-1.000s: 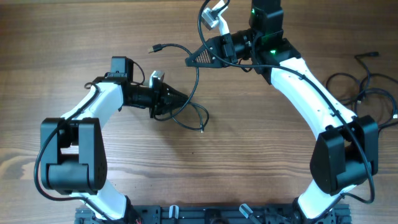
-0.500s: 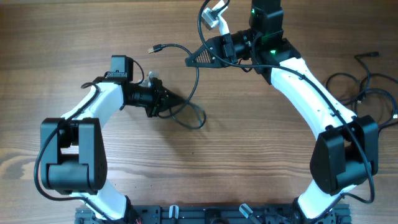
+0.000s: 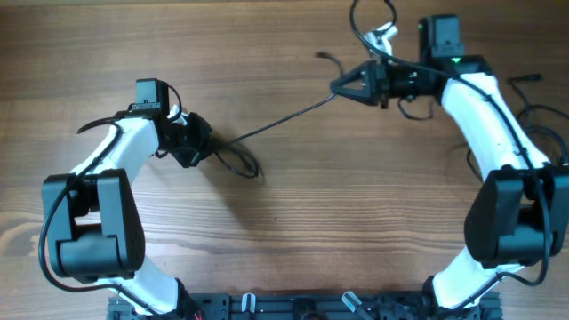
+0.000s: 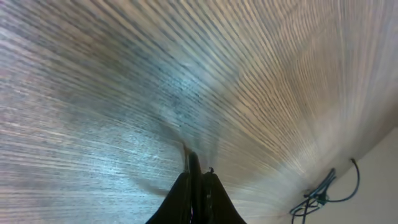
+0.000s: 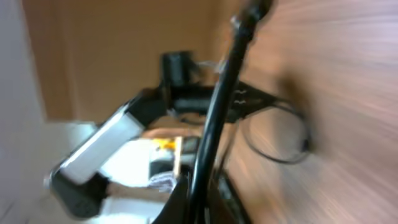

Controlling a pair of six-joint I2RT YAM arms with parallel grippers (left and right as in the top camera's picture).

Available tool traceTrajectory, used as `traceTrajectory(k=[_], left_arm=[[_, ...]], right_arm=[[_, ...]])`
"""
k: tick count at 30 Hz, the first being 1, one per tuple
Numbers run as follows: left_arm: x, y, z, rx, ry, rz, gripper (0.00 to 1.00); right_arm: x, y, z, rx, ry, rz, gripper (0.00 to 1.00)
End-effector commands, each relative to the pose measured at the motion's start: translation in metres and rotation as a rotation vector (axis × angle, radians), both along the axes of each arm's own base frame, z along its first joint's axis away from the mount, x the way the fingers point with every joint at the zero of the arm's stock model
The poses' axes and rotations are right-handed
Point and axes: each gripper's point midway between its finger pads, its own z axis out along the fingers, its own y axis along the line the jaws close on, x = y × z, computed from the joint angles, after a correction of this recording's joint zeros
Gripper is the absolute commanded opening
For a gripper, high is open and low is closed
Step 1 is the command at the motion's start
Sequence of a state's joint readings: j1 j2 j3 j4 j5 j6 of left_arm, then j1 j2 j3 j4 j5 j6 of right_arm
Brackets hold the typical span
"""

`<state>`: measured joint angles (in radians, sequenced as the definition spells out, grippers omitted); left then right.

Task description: Untangle cables

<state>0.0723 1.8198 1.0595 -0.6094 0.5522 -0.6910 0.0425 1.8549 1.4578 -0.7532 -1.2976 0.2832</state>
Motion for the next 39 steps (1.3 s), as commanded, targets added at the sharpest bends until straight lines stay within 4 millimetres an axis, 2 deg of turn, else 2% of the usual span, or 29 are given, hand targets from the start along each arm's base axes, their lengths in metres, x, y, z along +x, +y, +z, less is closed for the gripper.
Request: traceTrajectory(k=[1,2,3,6,8,10,15,17,18,20,22,23,24,27,29,30,32,33,36,39], left_arm=[[-0.002,0.044,-0.013,0.129,0.019,0.070,0.04],[-0.002,0.045,-0.014,0.134,0.019,0.072,0.04],[-0.002,0.047,-0.014,0.145,0.021,0.075,0.04],[-0.003,0.057,-0.018,0.206,0.030,0.088,0.04],[-0.005,0.069,-0.022,0.265,0.063,0.150,0.04],[-0.005,0.077,-0.024,0.303,0.086,0.211,0.04],[-0.006,0.085,-0.026,0.351,0.086,0.217,0.04],[-0.006,0.084,-0.026,0.346,0.087,0.215,0.04],[-0.007,0.082,-0.026,0.336,0.089,0.213,0.04],[-0.007,0.077,-0.025,0.306,0.090,0.205,0.04],[-0.005,0.064,-0.021,0.228,0.085,0.190,0.04],[-0.004,0.047,-0.015,0.121,0.082,0.180,0.04],[-0.003,0.038,-0.011,0.059,0.099,0.207,0.04],[-0.003,0.037,-0.010,0.026,0.149,0.296,0.04],[-0.006,0.035,-0.010,0.005,0.189,0.347,0.04],[-0.008,0.035,-0.010,-0.002,0.219,0.381,0.04],[-0.008,0.032,-0.009,-0.022,0.230,0.392,0.04],[-0.008,0.028,-0.007,-0.046,0.231,0.385,0.04],[-0.008,0.025,-0.005,-0.067,0.232,0.379,0.04],[-0.008,0.024,-0.005,-0.070,0.232,0.377,0.04]], right_arm=[[0.022,-0.084,-0.036,-0.265,-0.071,-0.181,0.04],[0.022,-0.098,-0.044,-0.315,-0.040,-0.213,0.04],[0.021,-0.122,-0.058,-0.398,0.008,-0.268,0.04],[0.013,-0.176,-0.080,-0.547,0.111,-0.378,0.04],[0.008,-0.196,-0.085,-0.585,0.151,-0.415,0.04],[0.004,-0.205,-0.087,-0.593,0.177,-0.433,0.04],[-0.005,-0.227,-0.104,-0.760,0.201,-0.439,0.04],[-0.005,-0.225,-0.103,-0.751,0.204,-0.439,0.04],[-0.004,-0.215,-0.098,-0.690,0.195,-0.421,0.04],[-0.010,-0.174,-0.077,-0.509,0.103,-0.288,0.05],[-0.027,-0.141,-0.068,-0.440,0.101,-0.171,0.17],[-0.037,-0.123,-0.067,-0.439,0.096,-0.096,0.23],[-0.046,-0.102,-0.067,-0.439,0.096,-0.026,0.31],[-0.061,-0.037,-0.059,-0.382,0.073,0.120,0.45],[-0.064,0.005,-0.059,-0.385,0.164,0.121,0.45],[-0.065,0.019,-0.059,-0.392,0.185,0.123,0.45],[-0.067,0.059,-0.058,-0.391,0.174,0.140,0.46],[-0.065,0.077,-0.065,-0.448,0.172,0.110,0.50],[-0.060,0.105,-0.085,-0.622,0.196,-0.041,0.70],[-0.061,0.133,-0.097,-0.707,0.176,-0.160,0.69]])
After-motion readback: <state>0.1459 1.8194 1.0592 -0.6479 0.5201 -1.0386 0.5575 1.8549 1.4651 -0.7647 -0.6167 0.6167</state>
